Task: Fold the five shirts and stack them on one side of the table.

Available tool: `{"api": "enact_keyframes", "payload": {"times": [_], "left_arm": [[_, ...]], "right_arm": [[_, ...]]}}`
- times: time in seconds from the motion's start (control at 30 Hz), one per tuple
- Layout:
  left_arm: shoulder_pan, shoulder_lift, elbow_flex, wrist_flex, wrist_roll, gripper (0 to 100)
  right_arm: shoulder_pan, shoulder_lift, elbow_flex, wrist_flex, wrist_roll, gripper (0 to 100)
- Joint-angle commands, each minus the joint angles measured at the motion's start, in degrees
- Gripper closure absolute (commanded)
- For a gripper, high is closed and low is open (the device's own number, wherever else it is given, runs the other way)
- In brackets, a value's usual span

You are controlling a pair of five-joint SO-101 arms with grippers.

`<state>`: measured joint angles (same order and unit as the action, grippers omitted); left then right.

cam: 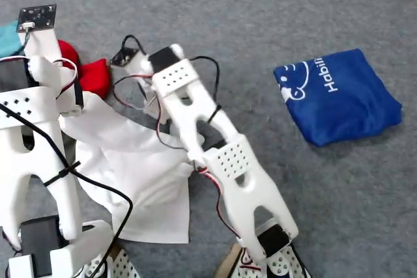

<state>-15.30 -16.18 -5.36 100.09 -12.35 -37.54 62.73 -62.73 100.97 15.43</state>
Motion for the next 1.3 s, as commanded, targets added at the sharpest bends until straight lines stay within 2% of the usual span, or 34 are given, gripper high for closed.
{"api": "enact_keyframes", "payload": {"times": [0.0,0.17,0.33,0.5,0.73,0.93,1.27], "left_arm": [[-0.5,-1.9,0.1,0.6,-0.4,98],[-0.5,-1.9,0.1,0.6,0.5,98],[-0.5,-1.9,0.1,0.6,1.6,98],[-0.6,-2.0,0.0,0.6,1.6,98],[-0.7,-2.0,-0.3,0.6,1.6,98],[-0.7,-2.0,-0.4,0.6,1.8,98],[-0.6,-1.8,-0.4,-3.6,10.9,98]], "right_arm": [[-1.5,1.4,-0.8,0.6,-0.7,87.5],[-1.1,3.6,-0.8,0.0,-0.4,88.3],[-1.1,3.6,-0.9,-0.1,-0.2,99.8],[0.0,3.6,-1.0,0.2,-0.5,99.5],[5.6,2.7,-6.0,1.4,-0.6,99.6],[10.2,-4.4,-6.1,1.4,-0.6,99.6],[19.6,-19.9,-6.1,1.3,-2.4,99.6]]}}
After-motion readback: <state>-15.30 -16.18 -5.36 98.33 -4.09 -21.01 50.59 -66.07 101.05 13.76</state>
